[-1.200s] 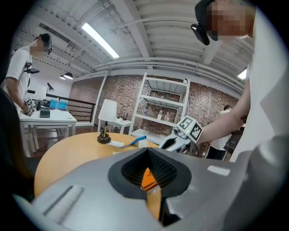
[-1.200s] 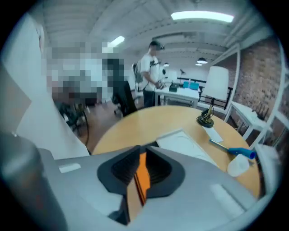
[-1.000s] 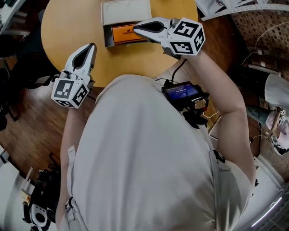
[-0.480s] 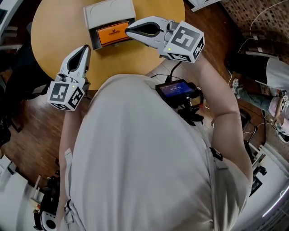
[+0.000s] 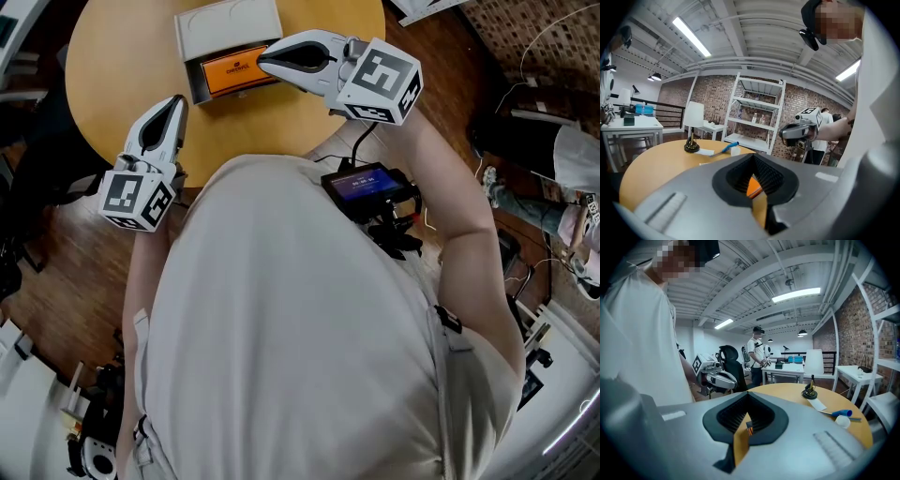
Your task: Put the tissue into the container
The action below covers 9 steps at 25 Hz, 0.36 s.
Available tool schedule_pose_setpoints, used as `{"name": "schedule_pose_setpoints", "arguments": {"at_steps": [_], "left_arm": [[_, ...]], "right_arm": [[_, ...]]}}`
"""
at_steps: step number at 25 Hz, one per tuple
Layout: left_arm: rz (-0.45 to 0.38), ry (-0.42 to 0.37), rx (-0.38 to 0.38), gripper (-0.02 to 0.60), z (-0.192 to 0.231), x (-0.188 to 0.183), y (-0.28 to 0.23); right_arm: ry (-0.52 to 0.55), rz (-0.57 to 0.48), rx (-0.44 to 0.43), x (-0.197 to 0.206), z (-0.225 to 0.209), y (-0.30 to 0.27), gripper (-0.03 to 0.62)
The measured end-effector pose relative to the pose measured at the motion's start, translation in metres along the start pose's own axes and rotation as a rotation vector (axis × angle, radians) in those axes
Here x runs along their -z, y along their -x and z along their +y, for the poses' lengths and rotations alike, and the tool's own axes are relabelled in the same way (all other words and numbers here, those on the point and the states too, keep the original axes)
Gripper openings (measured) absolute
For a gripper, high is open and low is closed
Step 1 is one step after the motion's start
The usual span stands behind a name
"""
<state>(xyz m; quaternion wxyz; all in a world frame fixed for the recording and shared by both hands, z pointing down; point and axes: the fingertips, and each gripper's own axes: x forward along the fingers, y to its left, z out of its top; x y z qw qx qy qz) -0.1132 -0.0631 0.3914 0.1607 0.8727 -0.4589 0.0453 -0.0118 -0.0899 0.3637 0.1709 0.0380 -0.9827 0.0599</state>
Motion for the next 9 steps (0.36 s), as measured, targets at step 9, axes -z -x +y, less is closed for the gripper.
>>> {"name": "schedule_pose_setpoints", "arguments": {"at_steps": [9], "left_arm": [[0.004,0.0,0.008,0.0,0.0002,-0.0033,-0.0001]], "right_arm": [[-0.003,0.005,-0.004,-0.0028,-0.0005,-0.0033,0.0]]}}
